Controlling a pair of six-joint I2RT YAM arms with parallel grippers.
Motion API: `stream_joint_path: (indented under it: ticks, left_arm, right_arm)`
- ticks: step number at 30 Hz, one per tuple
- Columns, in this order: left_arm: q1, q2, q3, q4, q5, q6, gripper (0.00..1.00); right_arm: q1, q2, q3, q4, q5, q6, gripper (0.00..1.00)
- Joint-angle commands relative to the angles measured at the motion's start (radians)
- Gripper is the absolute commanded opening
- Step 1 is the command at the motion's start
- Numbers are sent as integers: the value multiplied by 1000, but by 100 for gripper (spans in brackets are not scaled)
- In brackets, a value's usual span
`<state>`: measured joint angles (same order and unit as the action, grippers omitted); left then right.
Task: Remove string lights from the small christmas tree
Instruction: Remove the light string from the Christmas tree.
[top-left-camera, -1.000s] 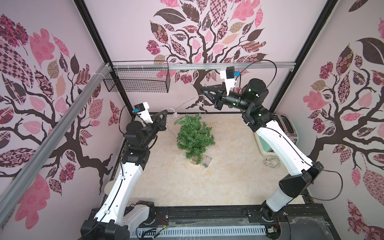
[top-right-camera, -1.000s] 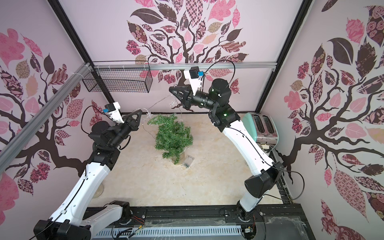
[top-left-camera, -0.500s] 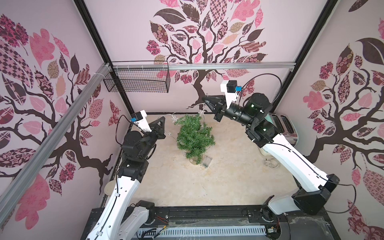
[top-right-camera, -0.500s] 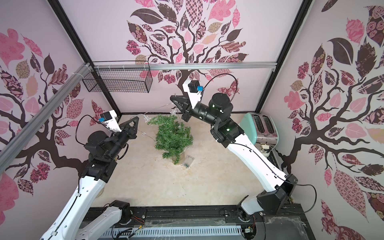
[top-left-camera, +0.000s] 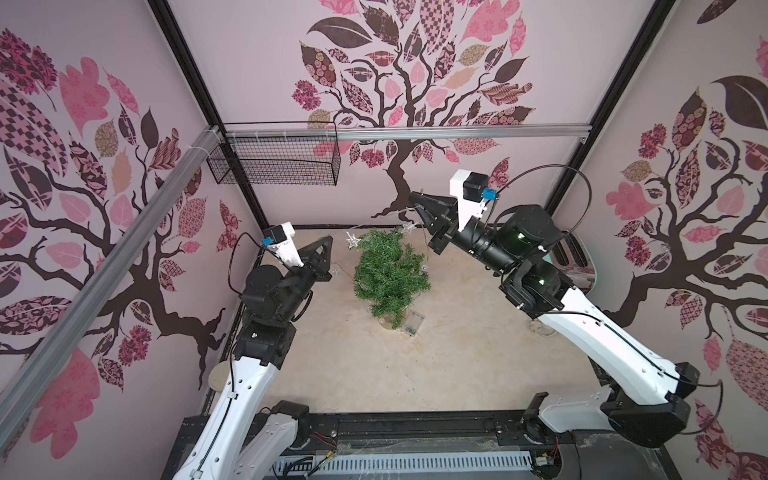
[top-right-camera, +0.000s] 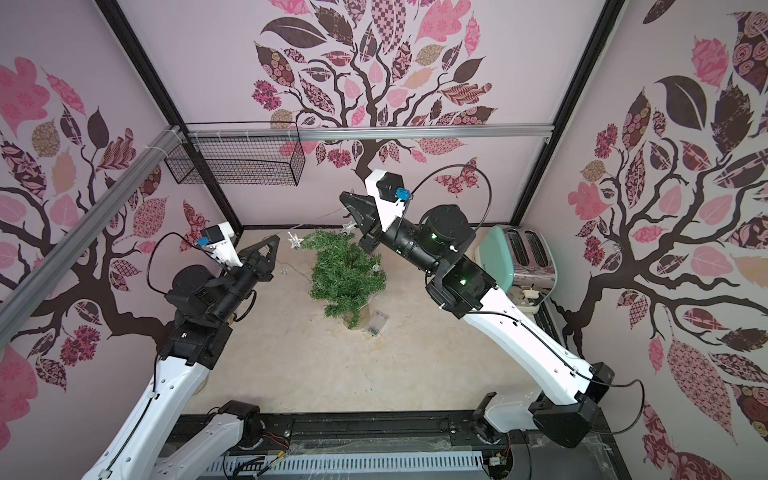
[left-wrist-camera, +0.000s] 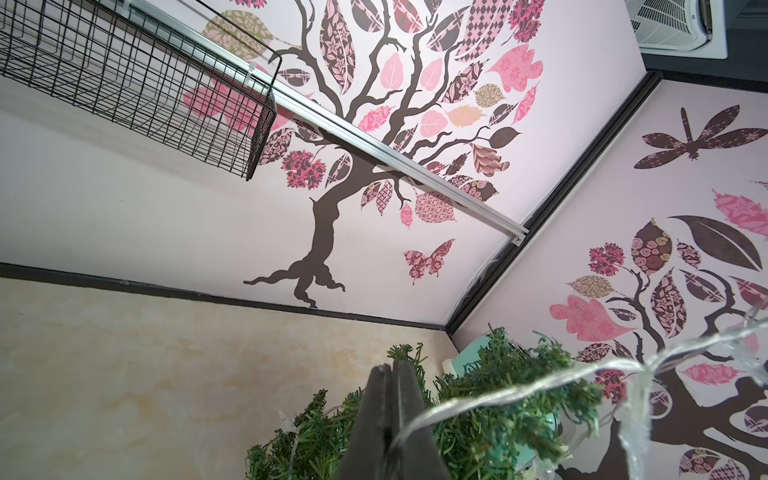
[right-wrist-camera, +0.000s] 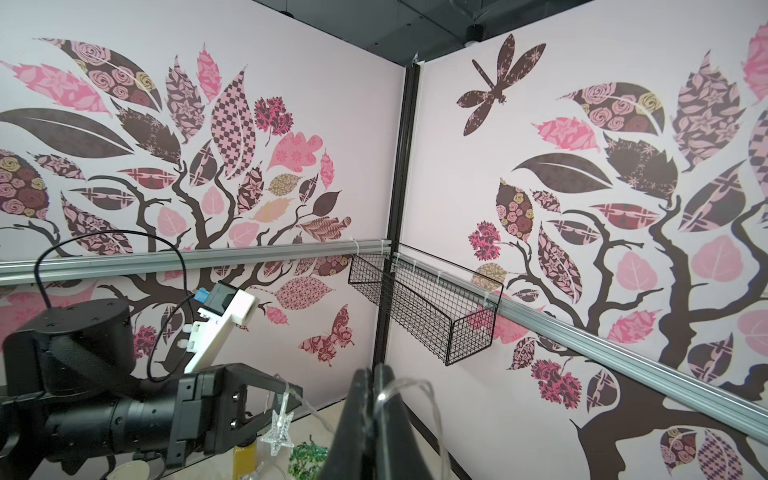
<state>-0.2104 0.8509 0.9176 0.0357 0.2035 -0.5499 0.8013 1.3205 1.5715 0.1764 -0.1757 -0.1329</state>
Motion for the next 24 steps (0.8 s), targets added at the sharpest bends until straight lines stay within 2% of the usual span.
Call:
stream_joint_path:
  ticks: [1, 8, 17, 24]
  left_arm:
    - [-1, -26, 7, 21, 14, 1, 0]
    - [-4, -111, -20, -43, -23, -6, 0]
    - [-3, -260, -115, -186, -54, -37, 0]
    - [-3, -365, -142, -321, -21, -76, 0]
  right_arm:
    - [21, -35, -23, 27, 46, -15, 0]
    - [103, -91, -93, 4, 75, 1, 0]
    - [127, -143, -220, 10, 85, 131, 0]
    - [134, -210, -310, 0, 67, 208, 0]
